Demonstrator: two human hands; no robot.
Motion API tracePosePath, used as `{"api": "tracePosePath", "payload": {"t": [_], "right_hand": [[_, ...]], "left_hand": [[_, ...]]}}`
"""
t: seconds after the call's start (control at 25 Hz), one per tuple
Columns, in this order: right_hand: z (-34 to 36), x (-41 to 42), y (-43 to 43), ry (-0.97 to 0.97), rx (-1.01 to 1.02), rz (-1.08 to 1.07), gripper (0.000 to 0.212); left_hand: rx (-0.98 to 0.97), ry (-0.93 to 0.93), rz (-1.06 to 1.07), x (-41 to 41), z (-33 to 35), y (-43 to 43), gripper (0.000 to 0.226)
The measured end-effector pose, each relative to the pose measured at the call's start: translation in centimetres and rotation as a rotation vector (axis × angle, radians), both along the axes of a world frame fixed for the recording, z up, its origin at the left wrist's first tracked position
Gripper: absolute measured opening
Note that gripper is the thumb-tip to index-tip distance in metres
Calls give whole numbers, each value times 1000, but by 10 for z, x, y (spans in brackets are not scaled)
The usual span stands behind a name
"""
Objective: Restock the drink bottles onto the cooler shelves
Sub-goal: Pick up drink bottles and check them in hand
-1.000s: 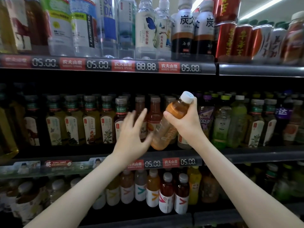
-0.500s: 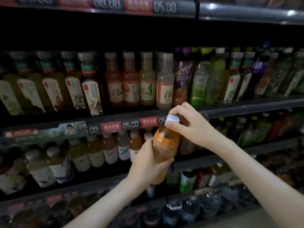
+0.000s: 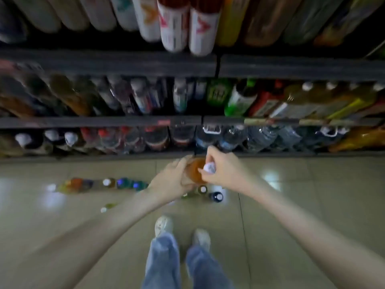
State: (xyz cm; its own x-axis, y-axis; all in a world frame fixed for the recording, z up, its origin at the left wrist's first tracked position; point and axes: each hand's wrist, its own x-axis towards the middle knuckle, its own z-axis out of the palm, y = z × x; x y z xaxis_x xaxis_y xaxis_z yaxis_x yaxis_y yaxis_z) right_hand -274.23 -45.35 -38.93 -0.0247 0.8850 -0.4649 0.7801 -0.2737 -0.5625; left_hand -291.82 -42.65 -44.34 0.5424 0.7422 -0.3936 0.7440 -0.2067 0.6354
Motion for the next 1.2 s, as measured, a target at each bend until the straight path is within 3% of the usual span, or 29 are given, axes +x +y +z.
{"api": "tracePosePath", "payload": {"t": [0.24,0.4,0.64,0.84,0.96,1.08,1.2], "right_hand": [[-258,-2,-61,-83,-243,-22,28],[-420,-8,-97,-72,-391,-57,56],[-574,-31,-127,-87,-318,-334,31],[-611,-43,-125,-156,-299,-294,42],[-596,-44,-121,-269,-404,-208,48],[-534,-37,-116,-224,-411,-244,49],[-430,-18,-98,-228,-263,-235,53]], "left_hand": [[-139,200,-12,-25,-187,-56,67],[-146,234,-30,-48,-315,-79,56],[142,277,-138,-73,-456,-99,48],[150,420,-192,-77,-495,-101,39],[56,473,-119,-70,-484,-90,35],[-2,439,-68,-53,-431,-70,41],[27,375,2,-21,-337,-39,37]]}}
